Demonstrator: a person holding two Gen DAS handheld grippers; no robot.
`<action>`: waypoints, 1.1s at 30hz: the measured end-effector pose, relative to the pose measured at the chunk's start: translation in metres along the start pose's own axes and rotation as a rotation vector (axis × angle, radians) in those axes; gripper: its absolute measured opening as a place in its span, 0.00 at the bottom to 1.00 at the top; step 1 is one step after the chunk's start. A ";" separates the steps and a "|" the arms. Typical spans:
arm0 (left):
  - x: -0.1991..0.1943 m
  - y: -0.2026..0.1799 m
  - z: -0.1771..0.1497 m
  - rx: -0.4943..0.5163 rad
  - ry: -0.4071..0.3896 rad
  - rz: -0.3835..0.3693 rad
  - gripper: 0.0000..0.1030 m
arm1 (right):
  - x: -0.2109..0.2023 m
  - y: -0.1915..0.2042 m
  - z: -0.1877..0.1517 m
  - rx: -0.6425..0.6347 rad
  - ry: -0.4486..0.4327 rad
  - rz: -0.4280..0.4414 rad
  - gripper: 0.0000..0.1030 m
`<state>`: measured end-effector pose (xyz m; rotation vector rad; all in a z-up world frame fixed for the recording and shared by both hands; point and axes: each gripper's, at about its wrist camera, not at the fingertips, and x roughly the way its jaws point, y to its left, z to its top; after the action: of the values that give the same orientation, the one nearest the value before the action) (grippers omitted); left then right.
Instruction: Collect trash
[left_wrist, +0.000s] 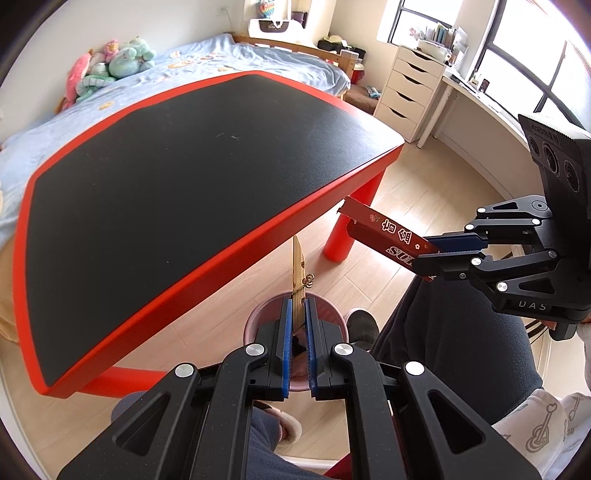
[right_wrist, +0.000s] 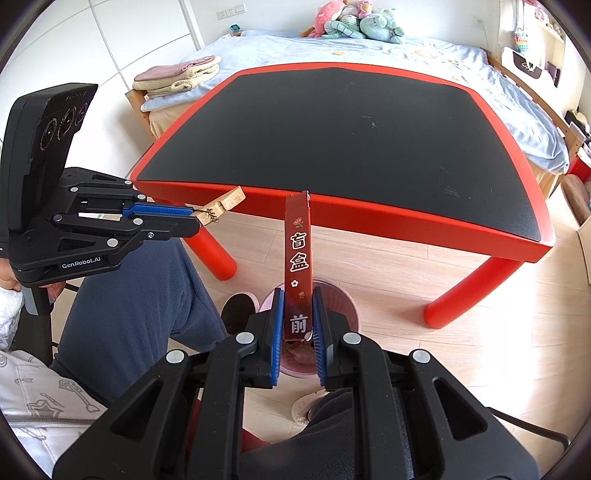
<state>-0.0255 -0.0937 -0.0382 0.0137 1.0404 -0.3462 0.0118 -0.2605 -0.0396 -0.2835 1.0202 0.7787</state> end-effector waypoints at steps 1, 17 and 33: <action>0.000 -0.001 0.000 0.002 0.000 0.000 0.07 | 0.000 0.000 0.000 0.000 -0.001 0.001 0.14; -0.001 0.004 0.003 -0.030 -0.042 0.005 0.92 | 0.002 -0.013 0.002 0.044 -0.018 -0.016 0.91; -0.014 0.013 0.001 -0.086 -0.070 0.020 0.93 | -0.005 -0.012 -0.001 0.085 -0.039 0.001 0.96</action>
<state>-0.0271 -0.0779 -0.0283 -0.0648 0.9848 -0.2821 0.0184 -0.2719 -0.0375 -0.1940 1.0136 0.7376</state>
